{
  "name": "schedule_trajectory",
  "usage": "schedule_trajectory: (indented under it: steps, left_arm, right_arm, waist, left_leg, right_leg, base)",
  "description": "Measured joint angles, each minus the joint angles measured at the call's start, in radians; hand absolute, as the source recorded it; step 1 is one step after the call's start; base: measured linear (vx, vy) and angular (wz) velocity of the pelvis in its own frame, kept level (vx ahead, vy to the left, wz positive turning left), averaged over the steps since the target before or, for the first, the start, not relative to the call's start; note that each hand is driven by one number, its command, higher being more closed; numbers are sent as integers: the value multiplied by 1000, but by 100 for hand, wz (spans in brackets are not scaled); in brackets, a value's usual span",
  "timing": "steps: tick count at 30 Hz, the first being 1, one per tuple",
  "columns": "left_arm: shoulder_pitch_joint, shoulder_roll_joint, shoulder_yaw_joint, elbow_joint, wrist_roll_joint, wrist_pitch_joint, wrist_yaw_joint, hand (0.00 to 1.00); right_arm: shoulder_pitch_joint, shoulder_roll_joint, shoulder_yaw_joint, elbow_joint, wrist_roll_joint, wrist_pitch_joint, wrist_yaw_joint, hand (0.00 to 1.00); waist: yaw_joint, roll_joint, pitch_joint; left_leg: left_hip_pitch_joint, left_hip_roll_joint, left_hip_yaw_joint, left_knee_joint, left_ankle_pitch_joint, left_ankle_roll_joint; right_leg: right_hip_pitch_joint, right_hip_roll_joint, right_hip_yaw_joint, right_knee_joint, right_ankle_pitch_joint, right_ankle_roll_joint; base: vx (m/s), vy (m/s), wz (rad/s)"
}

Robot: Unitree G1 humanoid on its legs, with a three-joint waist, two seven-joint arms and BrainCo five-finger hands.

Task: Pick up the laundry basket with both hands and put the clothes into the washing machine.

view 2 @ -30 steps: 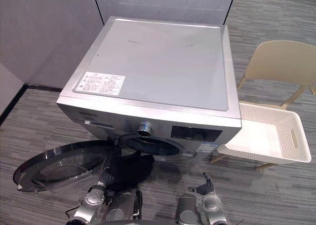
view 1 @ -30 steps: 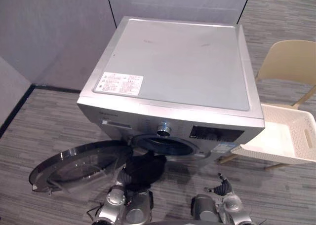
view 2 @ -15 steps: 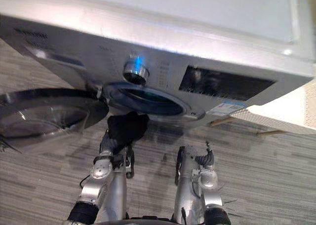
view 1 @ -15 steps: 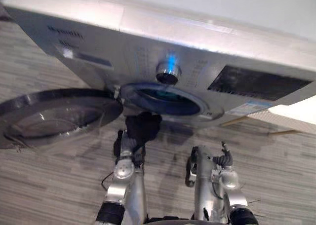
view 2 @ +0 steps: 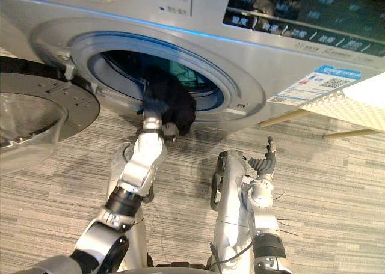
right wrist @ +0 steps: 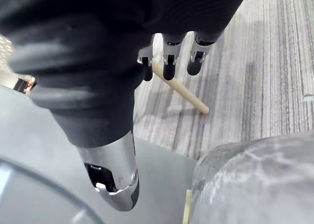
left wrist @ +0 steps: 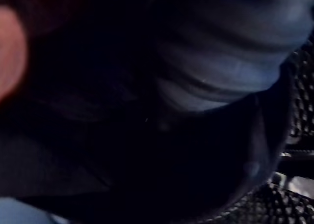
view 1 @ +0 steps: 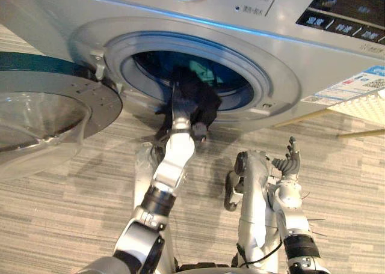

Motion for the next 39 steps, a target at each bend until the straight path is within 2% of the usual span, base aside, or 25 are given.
schedule_trajectory:
  steps: [4, 6, 10, 11, 14, 15, 19, 21, 26, 30, 34, 38, 39]
  left_arm:
    - [-259, 90, 40, 75, 2, 5, 95, 100]
    - [-414, 167, 39, 129, 41, 8, 144, 100]
    - [-558, 269, 37, 202, 123, 31, 194, 100]
    - [-569, 277, 37, 219, 129, 39, 198, 0]
    - [-646, 321, 30, 331, 202, 83, 203, 0]
    - [-672, 346, 29, 368, 261, 108, 187, 0]
    - [-724, 396, 18, 473, 476, 183, 101, 0]
    - [-725, 403, 19, 520, 601, 214, 30, 0]
    - [-713, 392, 27, 557, 702, 225, -83, 0]
    - [-652, 375, 35, 553, 709, 217, -122, 0]
    - [-546, 373, 36, 471, 708, 213, -125, 0]
    - [-338, 353, 38, 313, 704, 191, -124, 0]
    - [-264, 338, 44, 282, 700, 188, -125, 0]
  right_arm:
    - [0, 16, 31, -32, -1, -4, -9, 0]
    - [0, 35, 31, -45, 0, -18, -12, 0]
    - [-1, 59, 42, -50, 0, -43, -11, 0]
    - [-1, 59, 45, -51, 0, -45, -11, 0]
    - [-2, 59, 50, -56, 1, -75, -11, 0]
    - [-1, 60, 50, -62, 2, -84, -10, 0]
    - [-1, 58, 48, -64, 23, -87, 4, 0]
    - [-1, 57, 50, -64, 42, -91, 33, 0]
    - [-4, 48, 51, -69, 65, -91, 76, 0]
    - [-5, 34, 57, -67, 70, -81, 100, 0]
    - [-22, 27, 67, -63, 70, -78, 111, 0]
    - [-46, 11, 70, -57, 70, -59, 115, 0]
    - [-52, 4, 68, -45, 70, -53, 115, 0]
  waist:
    - [-28, -19, -5]
    - [-41, -21, -4]
    - [-63, -40, 5]
    - [-64, -45, 8]
    - [-67, -53, 11]
    - [-69, -53, 11]
    - [-68, -54, 13]
    - [-65, -55, 14]
    - [-56, -63, 42]
    - [-40, -63, 42]
    - [-27, -62, 41]
    - [-12, -62, 41]
    - [0, -62, 40]
  left_leg:
    - [-25, 18, -4, 2, 1, -2]
    - [-40, 35, -9, 6, 1, -2]
    - [-51, 57, -11, 5, 1, -2]
    - [-52, 60, -11, 4, 1, -2]
    - [-74, 65, -17, 4, 2, -3]
    - [-82, 65, -18, 4, 2, -4]
    - [-89, 65, -23, 3, 3, -5]
    - [-89, 65, -23, 2, 3, -5]
    - [-74, 63, -22, -1, 5, -8]
    - [-37, 49, -6, -27, 14, -15]
    - [-7, 44, -14, -70, 34, -24]
    - [53, 28, -12, -151, 67, -32]
    - [85, 28, -11, -184, 77, -38]
  right_leg:
    - [-31, 16, -4, -1, 10, -12]
    - [-43, 30, -11, -4, 12, -13]
    - [-53, 44, -21, -10, 14, -17]
    - [-54, 45, -23, -11, 14, -18]
    - [-73, 46, -31, -11, 18, -25]
    - [-82, 46, -32, -11, 20, -27]
    - [-86, 45, -39, -11, 20, -28]
    - [-86, 44, -40, -11, 20, -28]
    - [-69, 40, -40, -11, 20, -28]
    - [-43, 24, -33, -18, 19, -29]
    - [-4, 9, -58, -49, 18, -33]
    - [62, -8, -82, -113, 25, -46]
    - [93, -8, -89, -142, 30, -57]
  base:
    - [30, -56, -13]
    - [36, -45, -14]
    - [31, -42, -10]
    - [18, -39, -6]
    - [11, -28, -2]
    - [0, 0, 0]
    - [26, -22, 1]
    - [0, 0, 0]
    - [1, -9, 2]
    - [12, -38, 11]
    - [5, -59, 13]
    - [27, -62, 18]
    - [61, -96, 13]
